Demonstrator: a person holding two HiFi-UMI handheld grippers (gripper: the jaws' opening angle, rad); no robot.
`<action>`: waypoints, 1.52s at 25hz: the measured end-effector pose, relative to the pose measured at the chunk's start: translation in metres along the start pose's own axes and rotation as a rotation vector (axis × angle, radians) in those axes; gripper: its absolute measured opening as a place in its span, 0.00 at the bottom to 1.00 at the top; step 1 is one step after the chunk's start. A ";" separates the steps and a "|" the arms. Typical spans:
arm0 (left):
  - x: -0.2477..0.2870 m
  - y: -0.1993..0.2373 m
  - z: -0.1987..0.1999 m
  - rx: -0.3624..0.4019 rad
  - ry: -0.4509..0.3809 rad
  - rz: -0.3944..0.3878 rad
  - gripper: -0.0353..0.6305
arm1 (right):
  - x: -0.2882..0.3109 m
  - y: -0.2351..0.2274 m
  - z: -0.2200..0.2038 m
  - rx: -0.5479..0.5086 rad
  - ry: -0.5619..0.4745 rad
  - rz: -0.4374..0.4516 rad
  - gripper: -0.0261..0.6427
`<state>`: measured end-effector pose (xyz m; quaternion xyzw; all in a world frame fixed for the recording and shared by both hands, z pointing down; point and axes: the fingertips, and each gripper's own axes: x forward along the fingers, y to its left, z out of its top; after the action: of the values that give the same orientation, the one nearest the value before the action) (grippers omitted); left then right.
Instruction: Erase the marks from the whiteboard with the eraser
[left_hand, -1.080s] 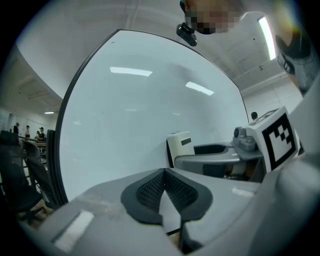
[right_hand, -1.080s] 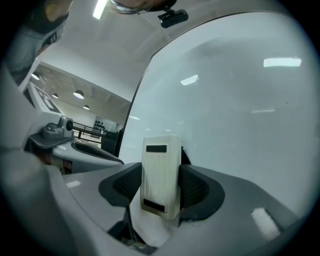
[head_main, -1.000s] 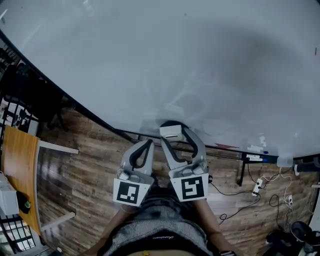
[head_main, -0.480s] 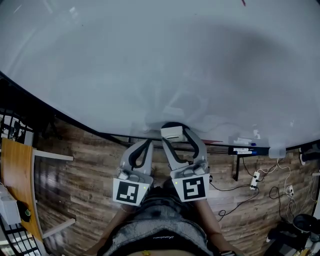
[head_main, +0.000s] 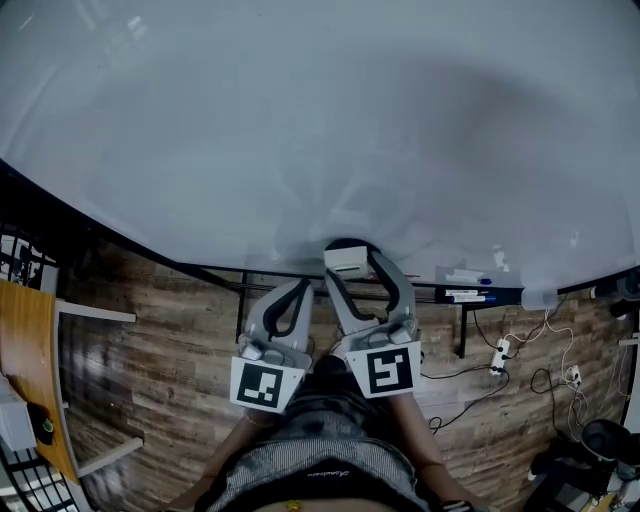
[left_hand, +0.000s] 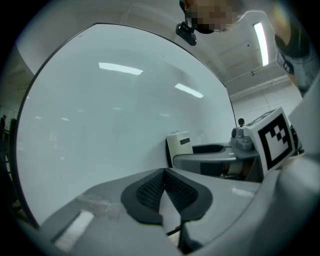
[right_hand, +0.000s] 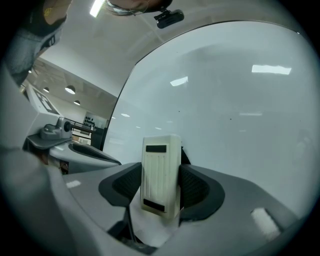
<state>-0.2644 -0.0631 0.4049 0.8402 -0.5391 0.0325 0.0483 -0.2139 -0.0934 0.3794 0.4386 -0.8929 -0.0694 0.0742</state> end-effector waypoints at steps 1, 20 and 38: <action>0.001 -0.002 0.000 -0.001 -0.001 -0.001 0.06 | 0.000 0.000 -0.001 -0.002 0.003 0.003 0.40; 0.014 0.003 0.001 0.030 -0.010 -0.207 0.06 | 0.003 -0.004 -0.002 0.032 0.013 -0.174 0.40; 0.028 -0.016 -0.007 0.029 0.005 -0.240 0.06 | -0.006 -0.011 -0.004 0.007 0.034 -0.131 0.41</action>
<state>-0.2384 -0.0805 0.4144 0.8992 -0.4340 0.0365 0.0409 -0.2009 -0.0953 0.3804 0.4973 -0.8612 -0.0638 0.0831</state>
